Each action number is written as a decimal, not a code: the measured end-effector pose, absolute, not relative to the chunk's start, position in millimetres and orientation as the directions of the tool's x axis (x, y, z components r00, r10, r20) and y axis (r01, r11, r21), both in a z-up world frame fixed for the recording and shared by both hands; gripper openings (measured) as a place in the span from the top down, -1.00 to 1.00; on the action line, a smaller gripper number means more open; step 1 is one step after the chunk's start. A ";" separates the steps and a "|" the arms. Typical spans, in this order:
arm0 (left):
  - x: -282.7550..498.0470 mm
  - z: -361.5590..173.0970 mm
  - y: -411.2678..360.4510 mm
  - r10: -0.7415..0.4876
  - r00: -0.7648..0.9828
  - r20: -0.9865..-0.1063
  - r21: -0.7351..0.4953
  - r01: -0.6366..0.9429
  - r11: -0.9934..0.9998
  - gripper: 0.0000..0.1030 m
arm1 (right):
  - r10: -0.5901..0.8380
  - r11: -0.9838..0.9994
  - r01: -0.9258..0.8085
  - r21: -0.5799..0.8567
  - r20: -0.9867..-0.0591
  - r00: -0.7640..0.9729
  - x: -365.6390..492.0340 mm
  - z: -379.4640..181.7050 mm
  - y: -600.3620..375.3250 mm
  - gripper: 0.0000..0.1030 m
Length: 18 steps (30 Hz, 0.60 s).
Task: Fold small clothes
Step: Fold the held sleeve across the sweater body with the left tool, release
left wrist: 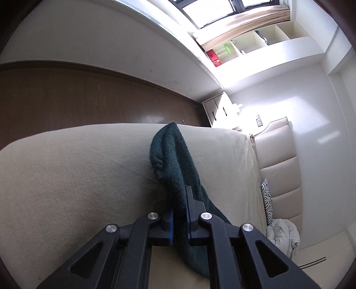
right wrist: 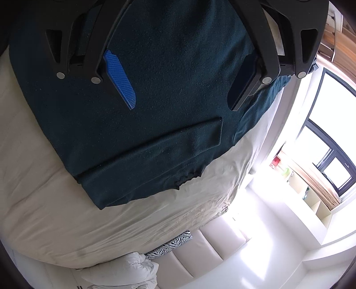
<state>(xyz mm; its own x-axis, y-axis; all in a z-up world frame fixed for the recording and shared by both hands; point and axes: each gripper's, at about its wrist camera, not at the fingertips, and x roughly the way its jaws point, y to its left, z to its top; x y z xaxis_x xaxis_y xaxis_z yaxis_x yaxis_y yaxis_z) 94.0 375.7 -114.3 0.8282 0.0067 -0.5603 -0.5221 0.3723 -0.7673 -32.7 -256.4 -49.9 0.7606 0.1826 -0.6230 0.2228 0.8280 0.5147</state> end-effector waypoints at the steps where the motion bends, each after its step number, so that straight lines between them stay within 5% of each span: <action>1: 95.7 -108.5 371.8 0.013 0.828 -0.561 -0.755 -0.518 0.403 0.84 | 0.182 0.824 0.227 0.518 -0.623 0.760 -33.8 -51.5 -258.8 -0.64; 10: 118.3 -43.5 302.2 0.039 0.840 -0.542 -0.593 -0.415 0.690 0.84 | 0.197 0.794 0.250 0.555 -0.623 0.757 -36.9 -68.1 -272.8 -0.64; 18: 165.6 13.4 130.9 -0.072 0.858 -0.509 -0.313 -0.106 0.944 0.84 | 0.193 0.769 0.272 0.578 -0.616 0.764 -40.9 -78.7 -290.3 -0.64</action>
<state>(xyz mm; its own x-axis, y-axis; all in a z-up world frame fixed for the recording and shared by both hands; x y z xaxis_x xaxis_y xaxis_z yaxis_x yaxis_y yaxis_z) 165.6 130.9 13.4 0.8577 -0.0722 -0.5091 -0.1061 0.9439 -0.3128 -40.9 -290.3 -78.7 0.7641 0.1927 -0.6157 0.2722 0.7689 0.5785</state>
